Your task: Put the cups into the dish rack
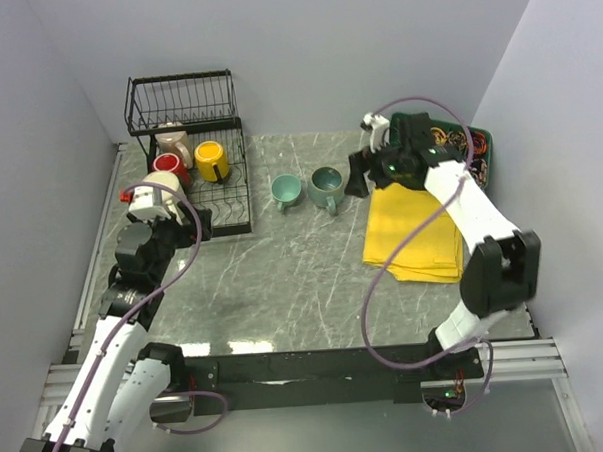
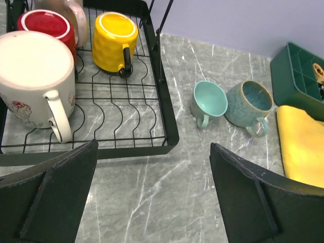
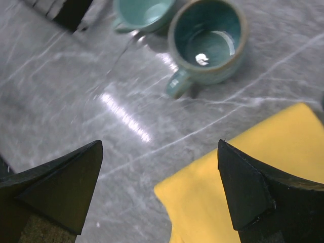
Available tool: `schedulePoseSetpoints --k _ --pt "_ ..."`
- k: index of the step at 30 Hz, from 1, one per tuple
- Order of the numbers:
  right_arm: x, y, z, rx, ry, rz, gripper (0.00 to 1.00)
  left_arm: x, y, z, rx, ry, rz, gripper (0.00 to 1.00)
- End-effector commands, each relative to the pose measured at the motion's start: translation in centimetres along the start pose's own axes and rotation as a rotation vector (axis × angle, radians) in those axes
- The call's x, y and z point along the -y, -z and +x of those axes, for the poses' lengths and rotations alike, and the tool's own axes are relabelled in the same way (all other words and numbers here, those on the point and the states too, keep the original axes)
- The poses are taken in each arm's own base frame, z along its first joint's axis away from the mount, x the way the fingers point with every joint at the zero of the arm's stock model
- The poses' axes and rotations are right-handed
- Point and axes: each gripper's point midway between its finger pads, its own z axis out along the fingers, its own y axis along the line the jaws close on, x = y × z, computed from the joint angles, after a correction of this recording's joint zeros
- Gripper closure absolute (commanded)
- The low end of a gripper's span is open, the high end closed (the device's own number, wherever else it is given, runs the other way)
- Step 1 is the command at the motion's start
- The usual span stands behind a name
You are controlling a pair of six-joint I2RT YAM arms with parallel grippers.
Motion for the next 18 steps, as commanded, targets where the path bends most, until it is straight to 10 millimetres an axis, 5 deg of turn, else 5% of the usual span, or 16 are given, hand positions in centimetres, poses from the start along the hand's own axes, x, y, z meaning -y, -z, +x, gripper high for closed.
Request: schedulePoseSetpoints --k 1,6,8,9,11,12,13,15,18 --pt "3.9 -2.8 -4.4 0.042 -0.181 0.231 0.00 0.5 -0.3 -0.7 0.004 -0.035 0.022 0.04" --pt "6.3 -6.0 -5.4 0.023 -0.277 0.320 0.00 0.5 -0.3 -0.7 0.005 -0.035 0.024 0.04" --pt "7.1 -7.3 -6.3 0.017 -0.276 0.328 0.03 0.5 -0.2 -0.8 0.011 -0.036 0.026 0.04" --pt "7.8 -8.5 -5.2 -0.031 -0.291 0.335 0.05 0.5 -0.3 -0.8 0.010 -0.036 0.024 0.04" --pt "8.3 -8.9 -6.8 -0.024 -0.238 0.334 0.12 0.4 -0.4 -0.7 0.005 -0.040 0.020 0.04" --pt "8.6 -10.2 -5.2 -0.088 -0.237 0.327 0.15 0.5 -0.4 -0.8 0.009 -0.040 0.023 0.04" --pt "8.3 -10.2 -6.5 -0.082 -0.175 0.289 0.19 0.4 -0.5 -0.8 0.004 -0.040 0.022 0.04" --pt "8.5 -11.5 -4.5 -0.181 -0.084 0.243 0.21 0.5 -0.5 -0.7 0.002 -0.041 0.024 0.04" --pt "8.8 -12.2 -4.1 -0.219 0.007 0.194 0.22 0.4 -0.6 -0.7 0.003 -0.042 0.023 0.04"
